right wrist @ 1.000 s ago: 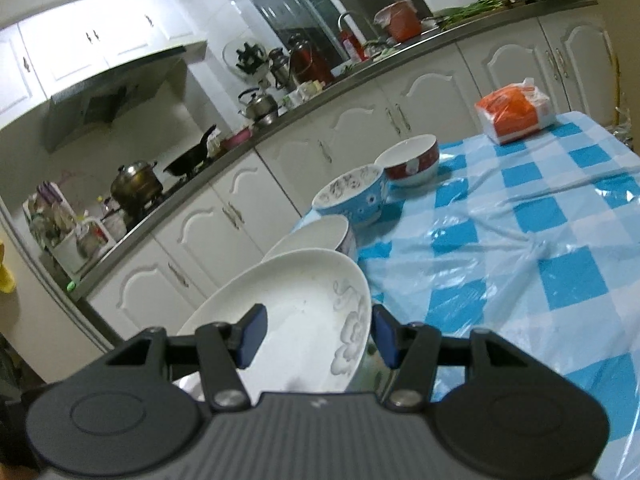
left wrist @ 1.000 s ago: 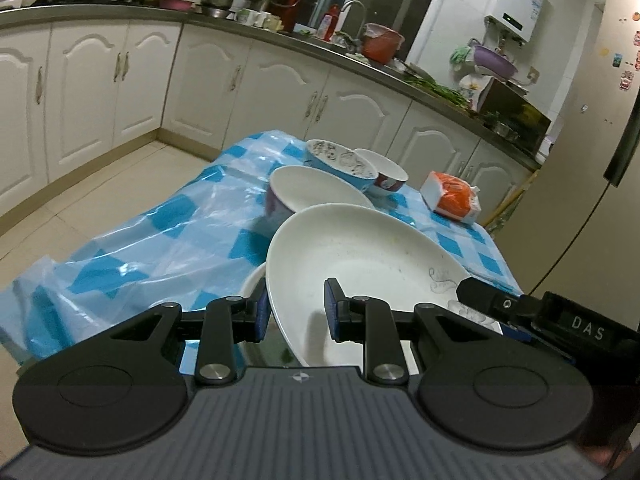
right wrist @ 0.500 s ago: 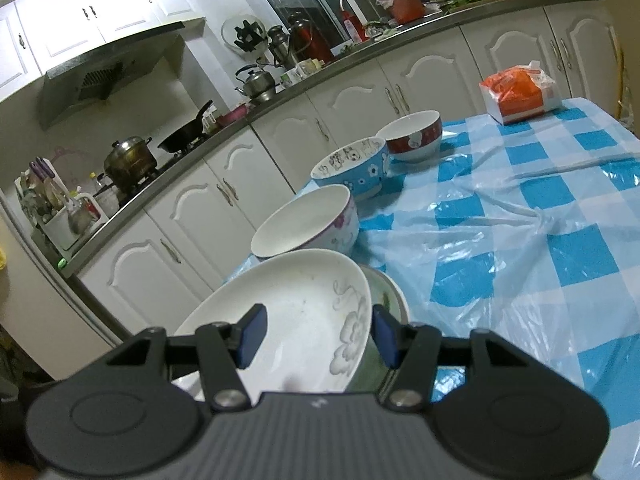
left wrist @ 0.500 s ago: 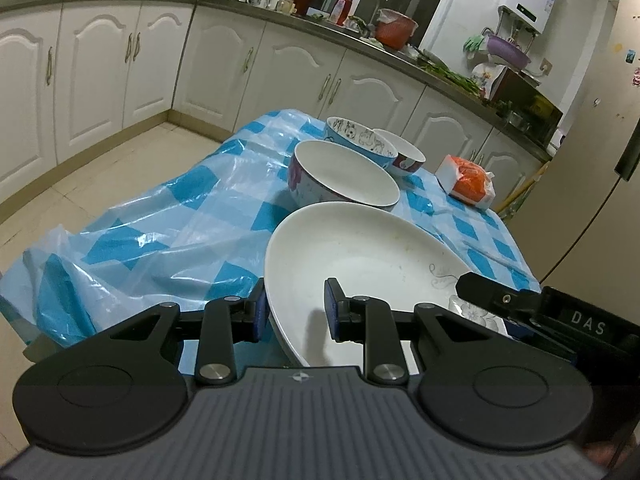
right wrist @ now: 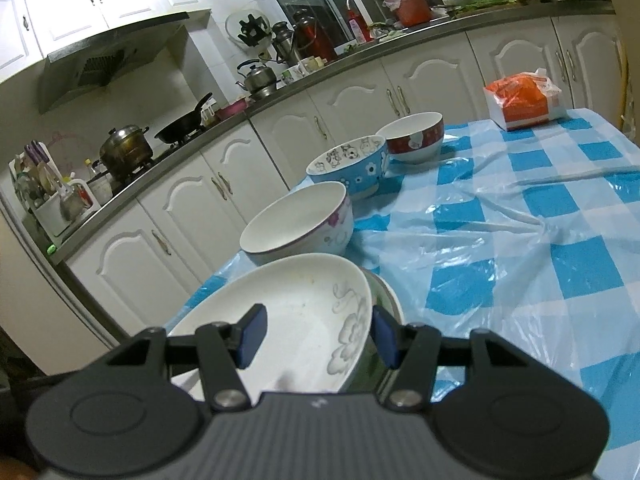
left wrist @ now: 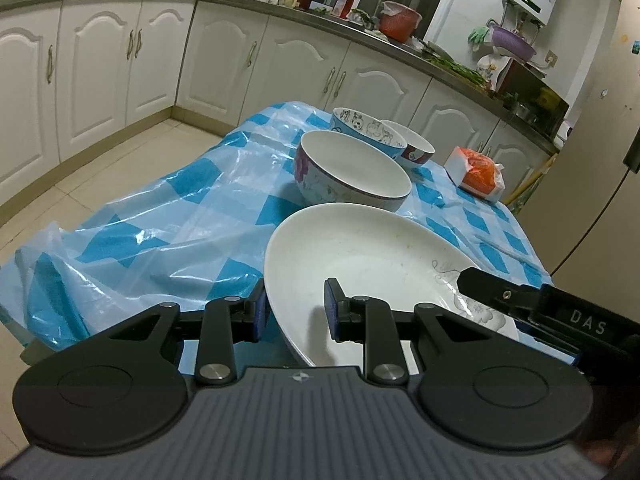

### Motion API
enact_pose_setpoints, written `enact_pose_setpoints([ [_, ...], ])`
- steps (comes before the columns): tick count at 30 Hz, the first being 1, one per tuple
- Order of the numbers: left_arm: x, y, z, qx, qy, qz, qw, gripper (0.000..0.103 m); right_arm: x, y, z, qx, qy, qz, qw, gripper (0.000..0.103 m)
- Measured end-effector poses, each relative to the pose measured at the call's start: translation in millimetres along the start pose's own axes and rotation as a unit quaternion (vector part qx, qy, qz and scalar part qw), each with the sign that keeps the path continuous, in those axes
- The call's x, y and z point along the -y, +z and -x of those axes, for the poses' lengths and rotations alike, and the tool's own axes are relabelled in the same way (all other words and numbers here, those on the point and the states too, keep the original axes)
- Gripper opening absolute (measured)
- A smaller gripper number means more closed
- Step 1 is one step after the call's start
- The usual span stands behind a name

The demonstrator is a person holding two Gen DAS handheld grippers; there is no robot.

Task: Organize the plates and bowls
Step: 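Lower the white plate onto the plate stack and open both grippers, then move both grippers to the rim of the white pink-flower bowl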

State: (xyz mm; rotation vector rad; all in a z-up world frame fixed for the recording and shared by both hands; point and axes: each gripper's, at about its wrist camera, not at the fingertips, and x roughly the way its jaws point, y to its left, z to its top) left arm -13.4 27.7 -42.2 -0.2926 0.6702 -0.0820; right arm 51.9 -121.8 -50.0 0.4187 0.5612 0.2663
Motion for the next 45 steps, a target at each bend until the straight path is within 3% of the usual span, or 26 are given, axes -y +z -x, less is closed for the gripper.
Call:
enact_pose_setpoints([
  [14, 4, -3, -1, 0.005, 0.006, -0.029, 0.9995, 0.03, 2, -4, -7, 0.002, -0.005, 0.023, 1.0, 0.058],
  [17, 4, -3, 1, 0.011, 0.01, -0.037, 0.9992, 0.042, 2, -4, -6, 0.005, -0.005, 0.024, 1.0, 0.059],
  [18, 6, -3, 3, 0.018, 0.015, -0.043, 0.9988, 0.054, 1, -4, -6, 0.007, -0.006, 0.026, 1.0, 0.059],
  [19, 6, -2, 5, 0.025, 0.016, -0.048, 0.9984, 0.06, 0, -4, -6, 0.009, -0.008, 0.028, 1.0, 0.059],
  [23, 4, -1, 7, 0.03, 0.018, -0.05, 0.9981, 0.062, -2, -4, -4, 0.015, -0.014, 0.035, 0.999, 0.063],
  [26, 2, -1, 7, 0.03, 0.022, -0.048, 0.9981, 0.062, -3, -4, -2, 0.022, -0.029, 0.044, 0.998, 0.077],
  [35, 0, 3, 14, 0.036, 0.028, -0.039, 0.9982, 0.067, 7, 3, 10, 0.04, -0.016, 0.025, 0.999, 0.084],
  [41, -1, 6, 24, 0.043, 0.036, -0.036, 0.9978, 0.08, 26, 11, 17, 0.047, -0.027, -0.023, 0.998, 0.094],
  [45, 2, 9, 31, 0.049, 0.038, -0.042, 0.9972, 0.096, 38, 16, 22, 0.046, -0.037, -0.051, 0.997, 0.097],
])
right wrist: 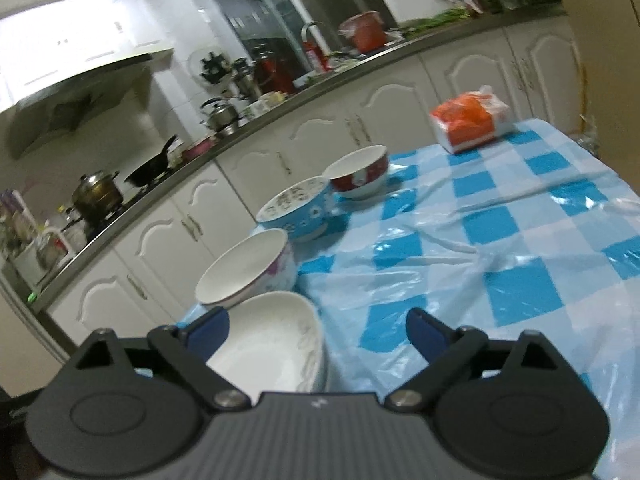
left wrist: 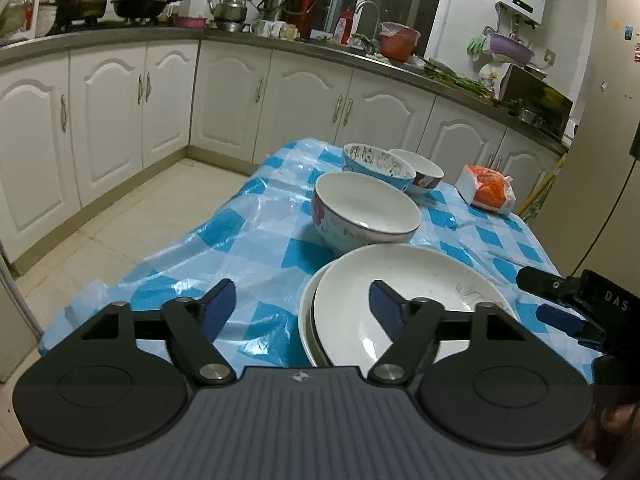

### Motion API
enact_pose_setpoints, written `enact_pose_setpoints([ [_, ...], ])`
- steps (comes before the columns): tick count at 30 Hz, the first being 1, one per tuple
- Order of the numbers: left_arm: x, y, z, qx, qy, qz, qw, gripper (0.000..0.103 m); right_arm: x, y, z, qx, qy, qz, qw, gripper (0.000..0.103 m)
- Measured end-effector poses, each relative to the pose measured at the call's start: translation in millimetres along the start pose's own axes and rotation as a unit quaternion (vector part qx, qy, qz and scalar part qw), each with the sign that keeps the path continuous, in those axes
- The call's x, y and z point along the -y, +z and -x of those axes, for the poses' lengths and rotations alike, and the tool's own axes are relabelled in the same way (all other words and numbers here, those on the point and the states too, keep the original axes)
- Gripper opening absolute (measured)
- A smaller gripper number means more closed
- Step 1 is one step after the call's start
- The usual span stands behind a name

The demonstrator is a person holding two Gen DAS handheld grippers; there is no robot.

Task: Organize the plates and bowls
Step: 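Move both grippers to the rim of the white pink-flower bowl, then close the left gripper on the bowl rim while the right gripper grips it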

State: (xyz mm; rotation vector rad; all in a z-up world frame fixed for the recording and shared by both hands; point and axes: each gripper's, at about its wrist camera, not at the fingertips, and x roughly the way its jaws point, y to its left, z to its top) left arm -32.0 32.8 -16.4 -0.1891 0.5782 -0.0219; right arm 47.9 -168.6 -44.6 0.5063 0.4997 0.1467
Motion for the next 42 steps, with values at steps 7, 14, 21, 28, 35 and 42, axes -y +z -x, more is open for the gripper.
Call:
enact_pose_setpoints([
  [7, 4, 20, 0, 0.01, 0.004, 0.004, 0.9999, 0.103, 12, 10, 12, -0.008, 0.012, -0.031, 0.999, 0.099],
  [14, 1, 61, -56, 0.013, 0.0, 0.034, 0.9994, 0.103, 15, 16, 8, -0.014, 0.011, -0.039, 0.999, 0.101],
  [21, -1, 80, -107, 0.019, -0.014, 0.009, 0.9997, 0.103, 14, 24, -21, -0.045, -0.013, -0.038, 0.998, 0.102],
  [28, -12, 72, -145, 0.017, -0.018, 0.011, 0.9996, 0.103, 2, 40, -56, -0.075, -0.007, -0.025, 0.997, 0.102],
  [35, -25, 77, -158, -0.037, -0.059, 0.04, 0.9968, 0.103, -12, 59, -94, -0.093, 0.022, -0.025, 0.995, 0.096],
  [42, -32, 76, -164, -0.042, -0.081, 0.06, 0.994, 0.103, -21, 68, -126, -0.116, 0.03, -0.03, 0.992, 0.079],
])
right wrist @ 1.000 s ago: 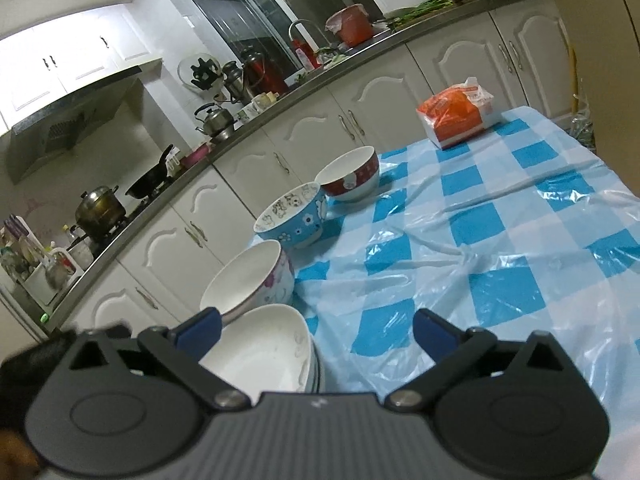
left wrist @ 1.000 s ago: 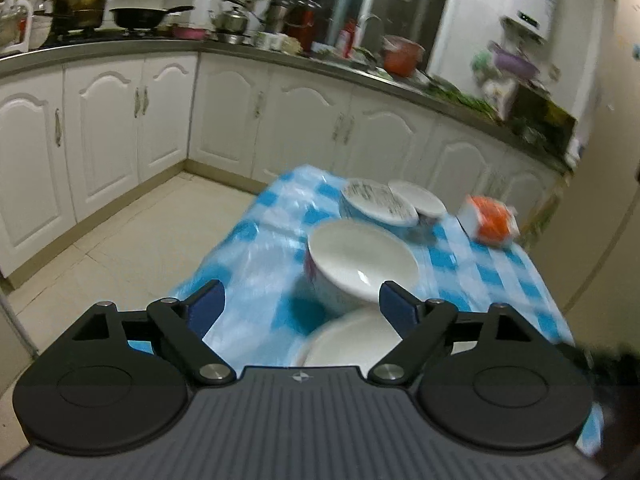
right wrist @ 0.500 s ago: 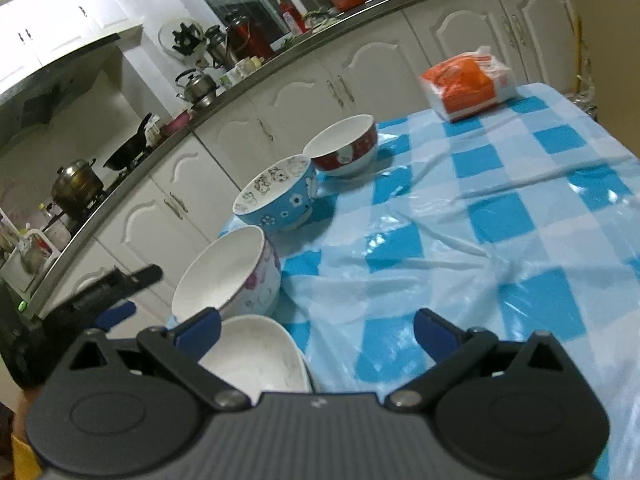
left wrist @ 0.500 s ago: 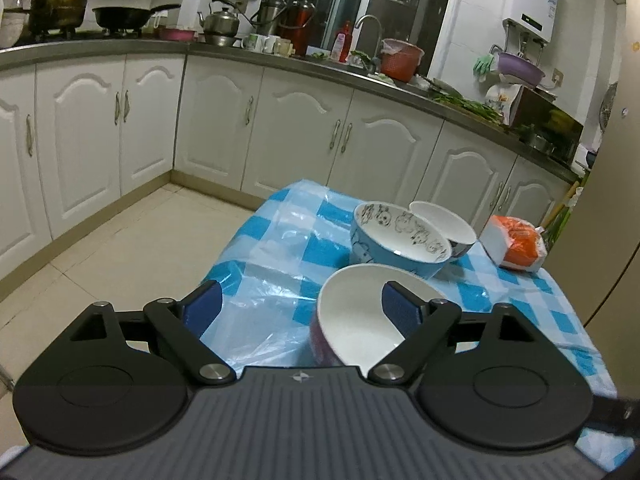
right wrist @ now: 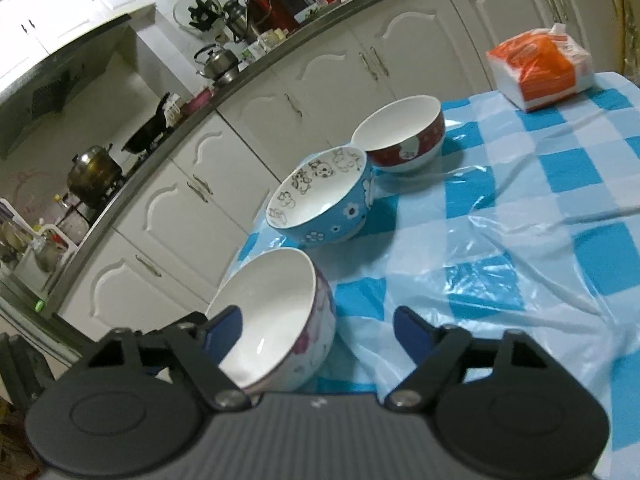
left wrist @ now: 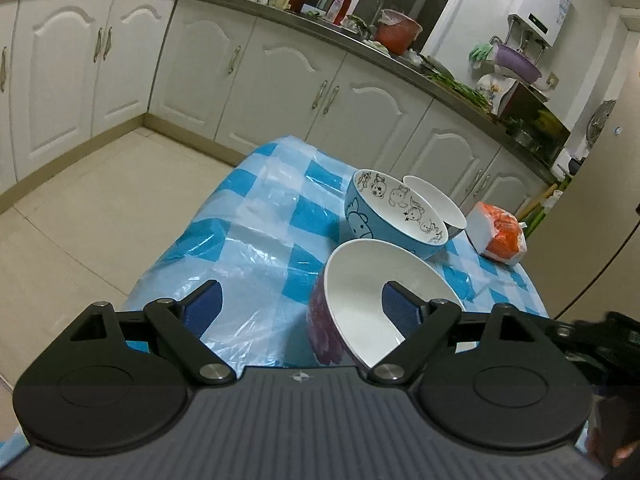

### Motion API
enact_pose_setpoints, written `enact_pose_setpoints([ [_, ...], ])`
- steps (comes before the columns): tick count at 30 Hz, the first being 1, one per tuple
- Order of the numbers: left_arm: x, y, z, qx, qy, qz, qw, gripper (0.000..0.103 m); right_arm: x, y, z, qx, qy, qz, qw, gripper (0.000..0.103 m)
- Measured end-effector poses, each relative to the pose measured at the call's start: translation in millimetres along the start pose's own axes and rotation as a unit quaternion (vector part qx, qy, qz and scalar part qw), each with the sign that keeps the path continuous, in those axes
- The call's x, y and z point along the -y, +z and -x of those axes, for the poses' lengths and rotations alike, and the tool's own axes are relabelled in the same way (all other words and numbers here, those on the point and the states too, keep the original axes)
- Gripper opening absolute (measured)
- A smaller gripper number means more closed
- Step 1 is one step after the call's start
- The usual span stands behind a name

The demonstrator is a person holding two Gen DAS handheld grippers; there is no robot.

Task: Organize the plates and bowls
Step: 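Close the left gripper on the bowl rim while the right gripper grips it, then lift and carry the pink-flower bowl with both grippers toward the plate stack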

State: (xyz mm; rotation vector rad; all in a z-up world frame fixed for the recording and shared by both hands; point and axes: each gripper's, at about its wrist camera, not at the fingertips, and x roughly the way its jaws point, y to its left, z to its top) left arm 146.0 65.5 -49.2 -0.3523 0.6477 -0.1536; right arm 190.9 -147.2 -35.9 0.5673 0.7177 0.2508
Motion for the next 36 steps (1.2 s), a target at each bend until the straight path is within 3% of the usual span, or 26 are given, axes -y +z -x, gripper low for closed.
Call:
enact_pose_setpoints([
  [2, 1, 0, -2, -0.004, -0.008, -0.007, 0.9999, 0.098, -1, 1, -6, -0.007, -0.003, 0.003, 1.0, 0.074],
  [7, 5, -1, -11, -0.021, -0.017, -0.012, 0.9996, 0.055, 3, 7, -21, -0.03, 0.002, -0.008, 1.0, 0.064],
  [10, 6, -3, -12, -0.03, -0.025, -0.012, 0.9991, 0.039, 7, 11, -29, -0.049, 0.014, -0.028, 0.998, 0.06],
  [24, 8, -7, -25, -0.055, -0.043, -0.007, 0.9975, 0.032, 12, 18, -60, -0.111, 0.049, -0.07, 0.99, 0.049],
  [36, 10, -6, -19, -0.042, -0.039, 0.004, 0.9983, 0.031, 1, 16, -51, -0.089, 0.044, -0.067, 0.993, 0.051],
])
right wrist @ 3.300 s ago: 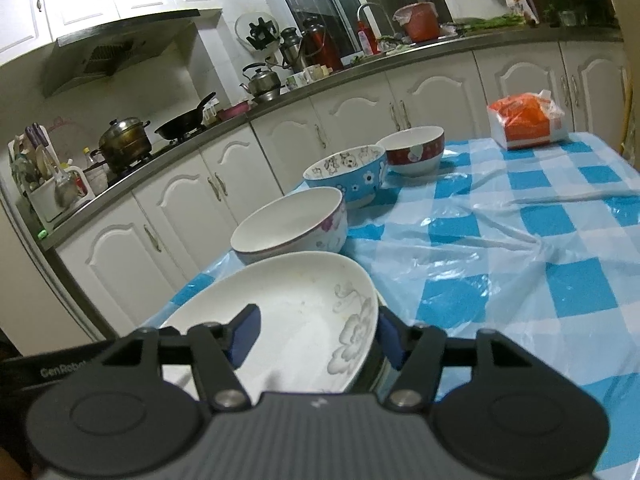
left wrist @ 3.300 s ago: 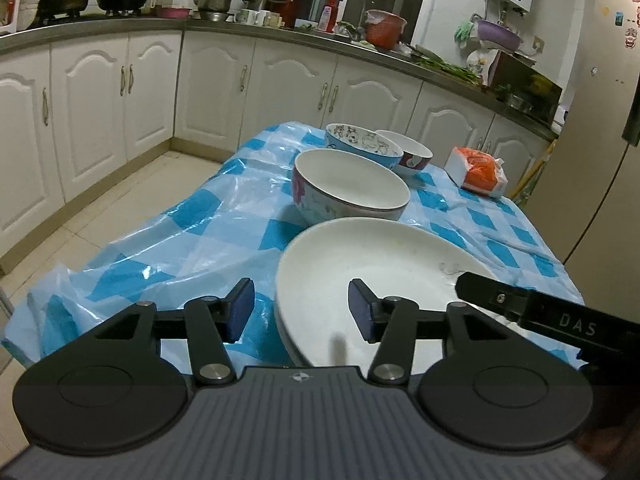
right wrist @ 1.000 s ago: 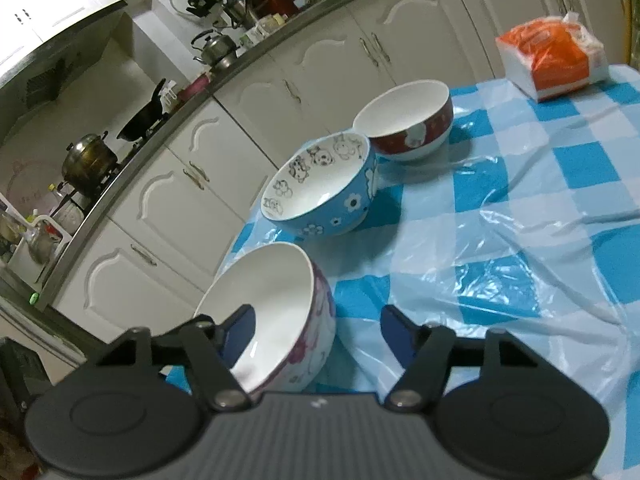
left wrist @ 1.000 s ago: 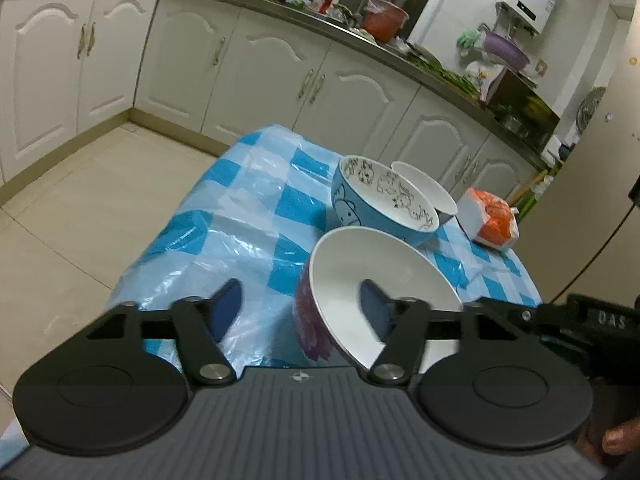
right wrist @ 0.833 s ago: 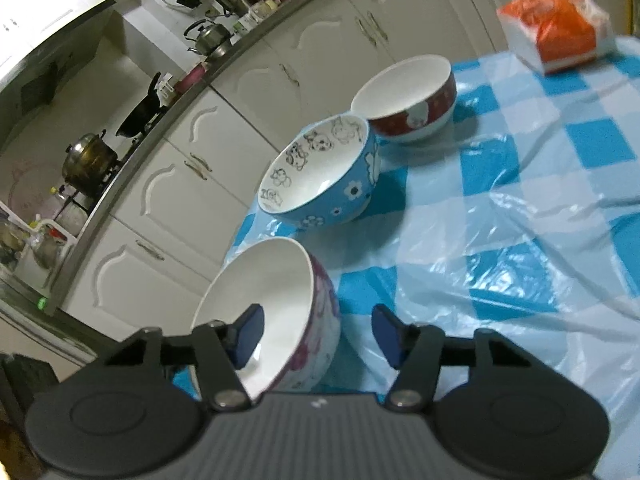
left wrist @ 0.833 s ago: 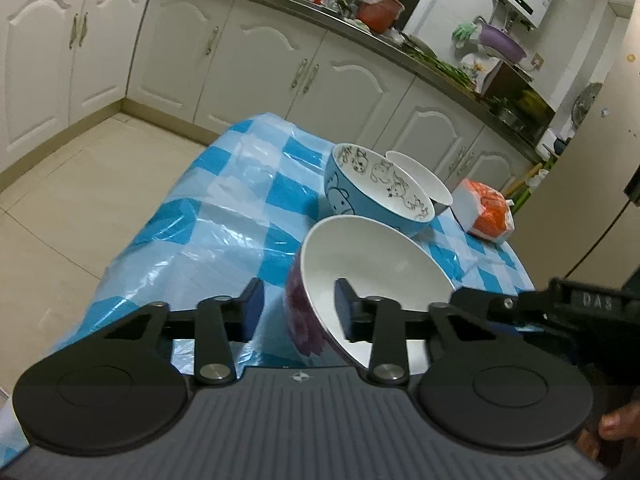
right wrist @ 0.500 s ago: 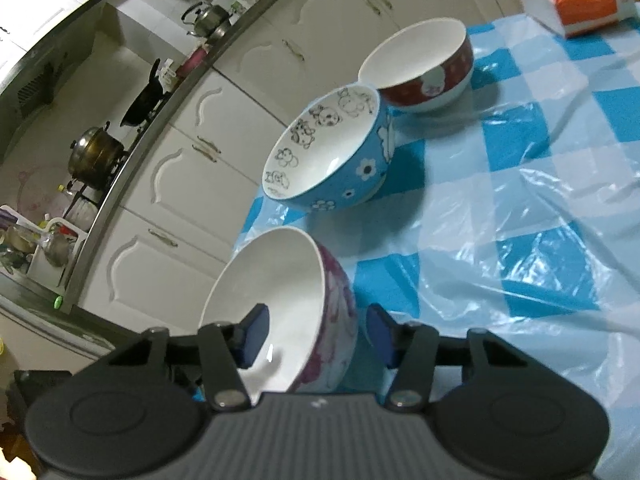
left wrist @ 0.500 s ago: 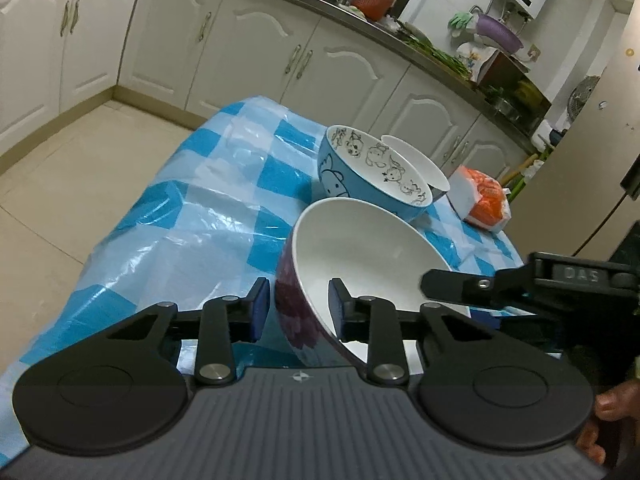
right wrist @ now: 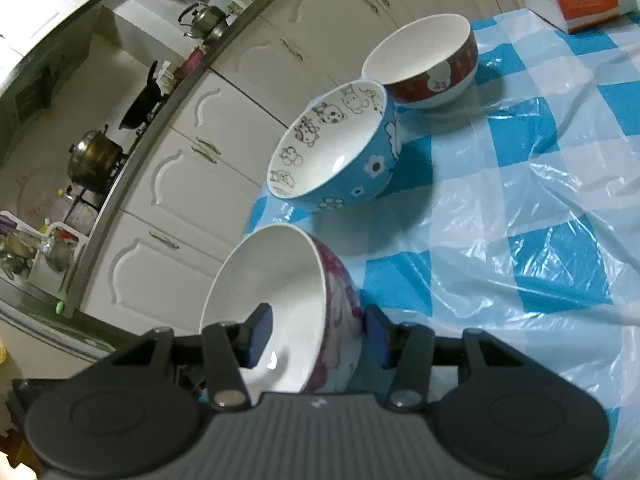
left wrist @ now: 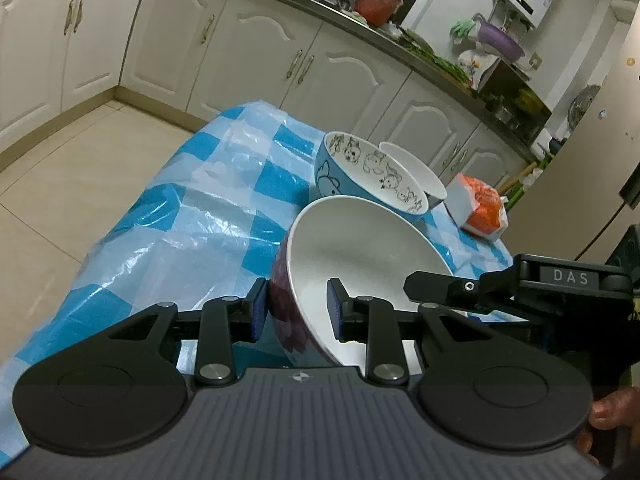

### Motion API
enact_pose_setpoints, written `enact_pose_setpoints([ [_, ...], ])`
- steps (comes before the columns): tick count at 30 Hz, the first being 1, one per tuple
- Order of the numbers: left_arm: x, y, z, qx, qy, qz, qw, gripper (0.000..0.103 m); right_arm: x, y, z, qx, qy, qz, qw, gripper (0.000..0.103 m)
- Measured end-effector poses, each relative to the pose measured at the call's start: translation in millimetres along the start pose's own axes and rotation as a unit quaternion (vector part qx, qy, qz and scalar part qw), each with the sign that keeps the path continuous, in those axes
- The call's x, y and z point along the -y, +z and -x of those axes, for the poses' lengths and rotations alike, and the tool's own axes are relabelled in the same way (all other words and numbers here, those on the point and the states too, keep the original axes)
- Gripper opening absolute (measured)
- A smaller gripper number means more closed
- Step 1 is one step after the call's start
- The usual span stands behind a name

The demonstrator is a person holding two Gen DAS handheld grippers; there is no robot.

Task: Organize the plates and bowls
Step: 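Lift and carry the pink-flower bowl with both grippers toward the plate stack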

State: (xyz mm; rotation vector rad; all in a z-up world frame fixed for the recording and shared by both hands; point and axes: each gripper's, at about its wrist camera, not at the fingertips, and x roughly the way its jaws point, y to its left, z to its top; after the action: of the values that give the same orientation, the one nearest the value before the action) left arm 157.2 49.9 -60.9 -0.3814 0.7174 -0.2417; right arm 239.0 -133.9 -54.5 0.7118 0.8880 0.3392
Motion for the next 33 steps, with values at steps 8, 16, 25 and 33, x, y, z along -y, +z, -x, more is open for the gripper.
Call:
enact_pose_setpoints([
  [8, 8, 3, 11, 0.024, -0.009, 0.011, 0.9996, 0.031, -2, 0, 17, 0.031, 0.019, -0.01, 0.999, 0.051],
  [16, 29, 4, 21, 0.043, -0.027, -0.003, 0.9987, 0.031, 0, -3, 45, 0.064, 0.034, -0.023, 0.997, 0.051],
  [25, 70, -3, 28, 0.048, -0.06, -0.041, 0.9962, 0.031, 18, -12, 93, 0.1, 0.034, -0.039, 0.994, 0.052],
  [33, 116, -19, 25, 0.032, -0.091, -0.089, 0.9913, 0.031, 45, -27, 150, 0.144, 0.029, -0.059, 0.987, 0.053],
])
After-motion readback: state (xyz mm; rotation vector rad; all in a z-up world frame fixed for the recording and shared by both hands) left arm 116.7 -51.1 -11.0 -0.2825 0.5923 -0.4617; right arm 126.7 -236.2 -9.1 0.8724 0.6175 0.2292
